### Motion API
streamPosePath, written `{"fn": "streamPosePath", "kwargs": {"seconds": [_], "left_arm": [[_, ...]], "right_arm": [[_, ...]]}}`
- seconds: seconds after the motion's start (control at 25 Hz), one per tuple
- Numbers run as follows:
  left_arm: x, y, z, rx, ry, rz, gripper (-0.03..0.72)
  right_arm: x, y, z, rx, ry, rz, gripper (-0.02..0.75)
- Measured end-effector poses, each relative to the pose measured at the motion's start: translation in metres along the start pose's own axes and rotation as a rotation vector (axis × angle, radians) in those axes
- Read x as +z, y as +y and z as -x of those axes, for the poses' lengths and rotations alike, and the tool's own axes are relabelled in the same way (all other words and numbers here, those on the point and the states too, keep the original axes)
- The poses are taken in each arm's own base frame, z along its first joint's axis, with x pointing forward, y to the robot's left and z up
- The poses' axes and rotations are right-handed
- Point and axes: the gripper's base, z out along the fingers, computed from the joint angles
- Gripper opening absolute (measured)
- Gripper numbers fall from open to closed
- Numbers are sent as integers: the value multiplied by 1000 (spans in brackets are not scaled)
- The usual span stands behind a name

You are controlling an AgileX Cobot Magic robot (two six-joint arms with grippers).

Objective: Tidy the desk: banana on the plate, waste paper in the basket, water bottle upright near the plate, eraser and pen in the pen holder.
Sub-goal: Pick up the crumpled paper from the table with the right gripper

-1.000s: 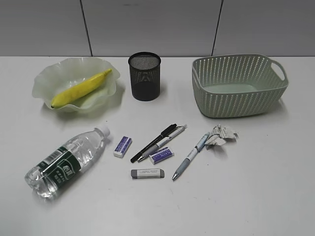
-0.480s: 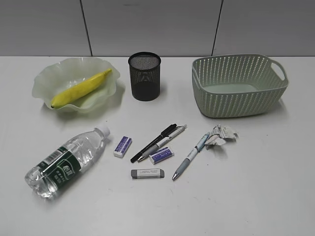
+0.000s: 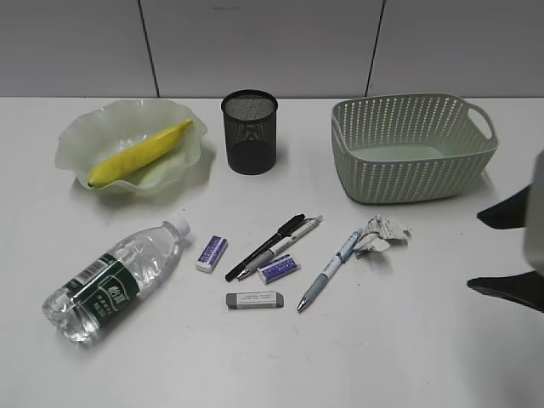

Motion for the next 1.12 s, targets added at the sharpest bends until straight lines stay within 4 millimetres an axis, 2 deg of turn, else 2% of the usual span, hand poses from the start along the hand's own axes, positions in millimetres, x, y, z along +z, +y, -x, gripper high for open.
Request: {"fn": "streamPosePath", "kwargs": {"seconds": [0.2, 0.48, 0.88, 1.0, 1.12], "left_arm": [[0, 0, 0, 0, 0, 0, 321], [0, 0, 0, 0, 0, 0, 319], [0, 0, 0, 0, 0, 0, 318], [0, 0, 0, 0, 0, 0, 317], [0, 0, 0, 0, 0, 0, 317]], "right_arm": [[59, -18, -4, -16, 99, 52, 490], [126, -43, -5, -27, 175, 102, 490], [185, -50, -16, -76, 233, 161, 465], [197, -53, -18, -78, 238, 152, 449], [203, -53, -20, -81, 242, 132, 397]]}}
